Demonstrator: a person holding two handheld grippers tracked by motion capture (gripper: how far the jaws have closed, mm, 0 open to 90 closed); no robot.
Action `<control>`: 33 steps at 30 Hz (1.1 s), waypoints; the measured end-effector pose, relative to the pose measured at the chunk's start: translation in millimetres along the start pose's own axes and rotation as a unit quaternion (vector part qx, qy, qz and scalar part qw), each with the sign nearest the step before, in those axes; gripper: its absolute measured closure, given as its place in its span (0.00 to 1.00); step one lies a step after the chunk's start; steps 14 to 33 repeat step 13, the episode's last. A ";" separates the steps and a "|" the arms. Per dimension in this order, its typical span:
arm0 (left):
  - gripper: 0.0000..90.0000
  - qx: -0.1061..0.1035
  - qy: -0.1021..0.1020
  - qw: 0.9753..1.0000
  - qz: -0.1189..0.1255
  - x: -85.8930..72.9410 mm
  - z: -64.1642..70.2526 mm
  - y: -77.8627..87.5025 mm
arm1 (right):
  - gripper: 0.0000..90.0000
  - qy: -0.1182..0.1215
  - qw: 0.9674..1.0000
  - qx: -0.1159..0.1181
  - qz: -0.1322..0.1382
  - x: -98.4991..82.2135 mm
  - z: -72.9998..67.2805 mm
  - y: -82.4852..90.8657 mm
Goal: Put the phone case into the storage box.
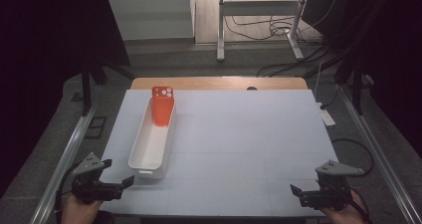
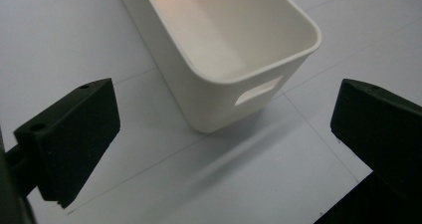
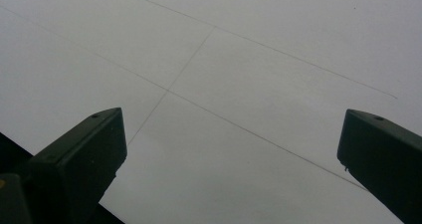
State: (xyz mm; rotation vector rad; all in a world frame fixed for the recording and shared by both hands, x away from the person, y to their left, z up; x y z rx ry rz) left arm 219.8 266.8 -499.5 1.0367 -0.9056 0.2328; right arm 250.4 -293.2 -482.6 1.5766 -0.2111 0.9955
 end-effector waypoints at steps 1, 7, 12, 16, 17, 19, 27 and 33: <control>0.00 0.000 0.000 1.000 0.000 0.0 0.0 0.0 | 0.00 0.000 1.000 0.000 0.000 0.0 0.0 0.0; 0.00 0.000 0.005 1.000 -0.006 -0.9 -0.7 -1.6 | 0.00 0.002 1.000 -0.001 -0.003 -0.1 -0.1 -0.8; 0.00 -0.003 0.011 1.000 -0.008 -0.9 -1.6 -2.1 | 0.00 0.004 1.000 -0.003 -0.005 -0.4 -0.1 -1.2; 0.00 -0.003 0.012 1.000 -0.007 -0.7 -1.7 -2.1 | 0.00 0.004 1.000 -0.003 -0.005 -0.4 -0.1 -1.2; 0.00 -0.003 0.012 1.000 -0.007 -0.7 -1.7 -2.1 | 0.00 0.004 1.000 -0.003 -0.005 -0.4 -0.1 -1.2; 0.00 -0.003 0.012 1.000 -0.007 -0.7 -1.7 -2.1 | 0.00 0.004 1.000 -0.003 -0.005 -0.4 -0.1 -1.2; 0.00 -0.003 0.012 1.000 -0.007 -0.7 -1.7 -2.1 | 0.00 0.004 1.000 -0.003 -0.005 -0.4 -0.1 -1.2; 0.00 -0.003 0.012 1.000 -0.007 -0.7 -1.7 -2.1 | 0.00 0.004 1.000 -0.003 -0.005 -0.4 -0.1 -1.2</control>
Point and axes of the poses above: each handheld gripper's, and its own axes: y roughly backward along the jaws, x roughly out of its top, z roughly to its right, the point moved 5 cm from there along -y, roughly forward along the jaws, and after that the axes turned 5 degrees about -x, right-handed, at the moved point
